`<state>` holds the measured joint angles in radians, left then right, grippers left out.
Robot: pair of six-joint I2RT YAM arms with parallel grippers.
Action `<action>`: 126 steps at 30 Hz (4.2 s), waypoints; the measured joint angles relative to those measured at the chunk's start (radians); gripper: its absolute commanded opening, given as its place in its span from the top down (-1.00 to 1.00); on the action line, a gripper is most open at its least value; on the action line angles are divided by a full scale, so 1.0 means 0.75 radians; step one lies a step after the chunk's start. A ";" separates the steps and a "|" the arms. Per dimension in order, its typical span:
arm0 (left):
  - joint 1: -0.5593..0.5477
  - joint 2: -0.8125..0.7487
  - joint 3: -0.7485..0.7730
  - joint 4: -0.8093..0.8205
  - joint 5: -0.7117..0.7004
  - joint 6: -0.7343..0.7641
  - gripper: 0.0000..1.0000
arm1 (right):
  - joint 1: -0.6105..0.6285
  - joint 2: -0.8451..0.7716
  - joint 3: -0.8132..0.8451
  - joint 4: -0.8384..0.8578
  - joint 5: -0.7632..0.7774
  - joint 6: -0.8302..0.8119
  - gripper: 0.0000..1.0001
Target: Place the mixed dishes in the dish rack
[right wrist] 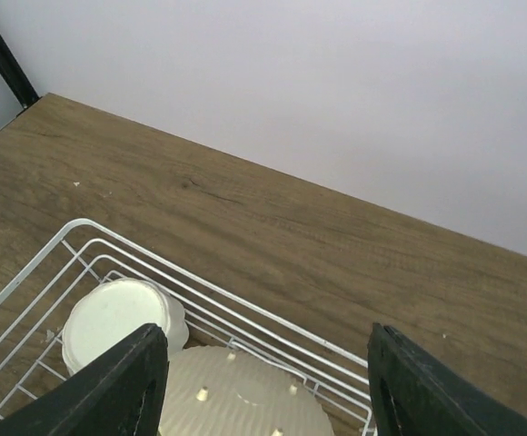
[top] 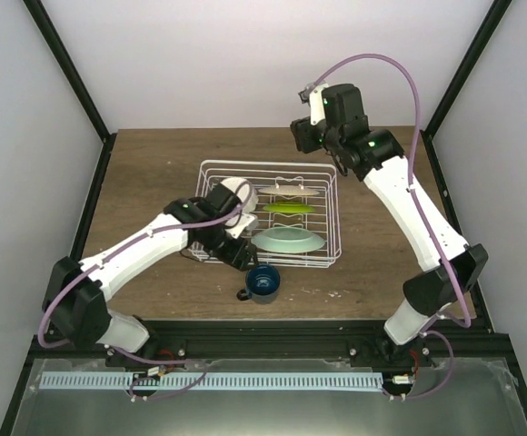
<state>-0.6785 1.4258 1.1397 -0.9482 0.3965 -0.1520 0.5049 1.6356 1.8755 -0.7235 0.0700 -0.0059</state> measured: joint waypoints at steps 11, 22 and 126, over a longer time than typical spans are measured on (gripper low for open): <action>-0.243 0.179 0.076 -0.011 -0.261 -0.051 -0.43 | -0.032 -0.118 -0.153 -0.046 0.008 0.065 -0.23; -0.344 0.198 -0.027 0.113 -0.508 -0.212 -0.09 | -0.034 -0.264 -0.315 -0.041 0.002 0.037 -0.23; 0.315 0.083 -0.197 1.918 0.031 -0.862 1.00 | -0.283 0.378 -1.004 2.983 -1.899 2.183 0.11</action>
<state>-0.4419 1.4879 0.9916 0.4904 0.4194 -0.7982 0.2928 1.9190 1.1229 1.5135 -1.3540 1.6310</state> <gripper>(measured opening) 0.058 0.467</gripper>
